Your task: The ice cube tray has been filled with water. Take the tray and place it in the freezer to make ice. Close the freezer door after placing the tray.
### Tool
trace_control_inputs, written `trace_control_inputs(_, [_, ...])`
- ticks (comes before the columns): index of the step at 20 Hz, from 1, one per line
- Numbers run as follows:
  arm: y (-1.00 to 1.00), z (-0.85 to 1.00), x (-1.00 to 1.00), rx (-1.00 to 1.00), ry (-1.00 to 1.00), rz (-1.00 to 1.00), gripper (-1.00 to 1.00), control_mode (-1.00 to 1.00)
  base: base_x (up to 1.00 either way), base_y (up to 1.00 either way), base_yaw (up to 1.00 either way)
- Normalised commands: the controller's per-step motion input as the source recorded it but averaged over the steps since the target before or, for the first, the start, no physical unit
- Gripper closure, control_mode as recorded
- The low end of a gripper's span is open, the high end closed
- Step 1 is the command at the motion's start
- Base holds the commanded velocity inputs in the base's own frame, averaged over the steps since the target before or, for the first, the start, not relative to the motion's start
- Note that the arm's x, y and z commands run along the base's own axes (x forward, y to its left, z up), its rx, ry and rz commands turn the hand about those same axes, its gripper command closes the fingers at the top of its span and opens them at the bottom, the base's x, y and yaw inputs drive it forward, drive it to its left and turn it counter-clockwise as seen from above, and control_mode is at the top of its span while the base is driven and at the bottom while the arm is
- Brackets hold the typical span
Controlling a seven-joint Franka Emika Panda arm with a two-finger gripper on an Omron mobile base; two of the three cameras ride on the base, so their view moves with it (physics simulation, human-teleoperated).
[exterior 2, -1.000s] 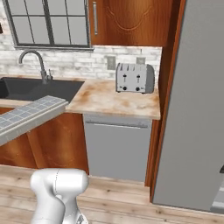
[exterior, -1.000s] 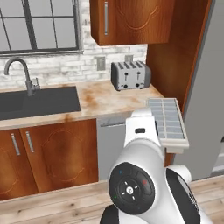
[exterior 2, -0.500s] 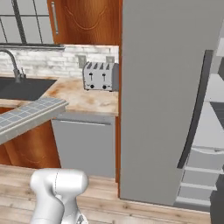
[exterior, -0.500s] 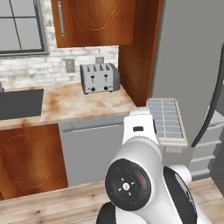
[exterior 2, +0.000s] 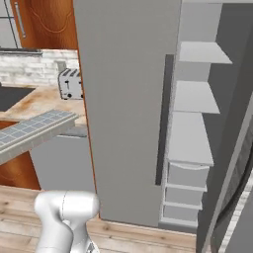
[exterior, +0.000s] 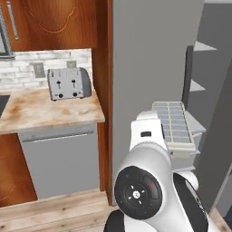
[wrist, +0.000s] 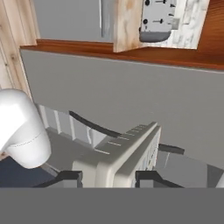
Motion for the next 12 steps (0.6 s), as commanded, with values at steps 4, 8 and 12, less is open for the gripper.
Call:
trace_control_inputs(4, [0.00, 0.00, 0.00, 0.00, 0.00, 0.00, 1.00, 1.00, 0.00, -0.58, 0.08])
trace_control_inputs(8, [0.00, 0.00, 0.00, 0.00, 0.00, 0.00, 1.00, 1.00, 0.00, -0.55, 0.09])
trace_control_inputs(12, [0.00, 0.00, 0.00, 0.00, 0.00, 0.00, 1.00, 1.00, 0.01, -0.70, 0.10])
